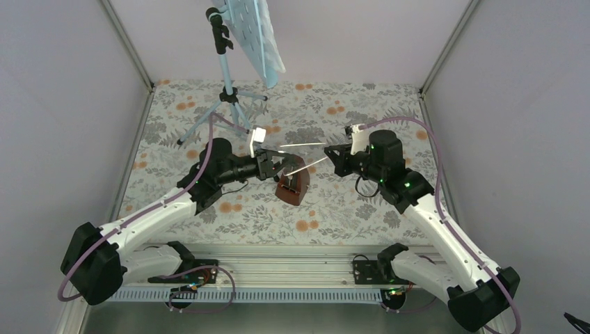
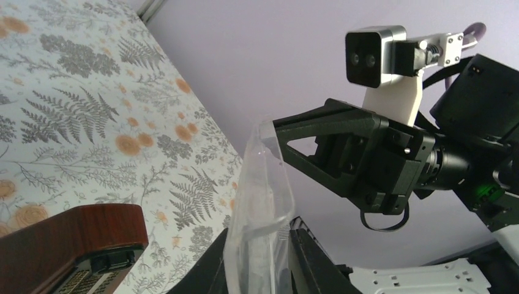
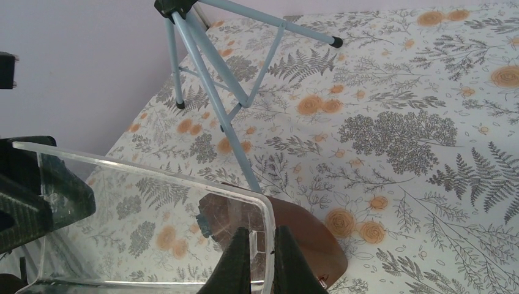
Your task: Pack up the instrument practice props
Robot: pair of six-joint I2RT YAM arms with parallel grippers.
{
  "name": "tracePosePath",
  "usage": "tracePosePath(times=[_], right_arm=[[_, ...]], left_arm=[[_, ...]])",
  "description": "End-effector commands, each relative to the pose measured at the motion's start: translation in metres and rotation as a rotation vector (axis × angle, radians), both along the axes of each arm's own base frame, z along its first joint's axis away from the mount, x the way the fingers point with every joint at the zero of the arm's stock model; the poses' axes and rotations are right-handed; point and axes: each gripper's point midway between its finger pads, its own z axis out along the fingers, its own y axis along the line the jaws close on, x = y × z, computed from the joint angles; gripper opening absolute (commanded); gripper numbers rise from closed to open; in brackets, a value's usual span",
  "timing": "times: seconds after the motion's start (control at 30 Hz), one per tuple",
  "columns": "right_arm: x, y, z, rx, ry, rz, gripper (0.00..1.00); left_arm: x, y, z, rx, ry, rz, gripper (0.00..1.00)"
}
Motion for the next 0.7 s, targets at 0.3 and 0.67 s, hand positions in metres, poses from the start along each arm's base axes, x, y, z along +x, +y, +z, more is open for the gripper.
tracePosePath(times=[0.3,0.67], right_arm=[[0.002,0.004,-0.001,-0.022,-0.038,0.012,0.08],[-0.033,-0.003,0.074,0.226,-0.358,0.064,0.95]], left_arm=[[0.002,0.002,-0.001,-0.018,0.026,0.014,0.06],[-0.006,0.026,0.019,-0.13,0.049,-0.013,0.02]])
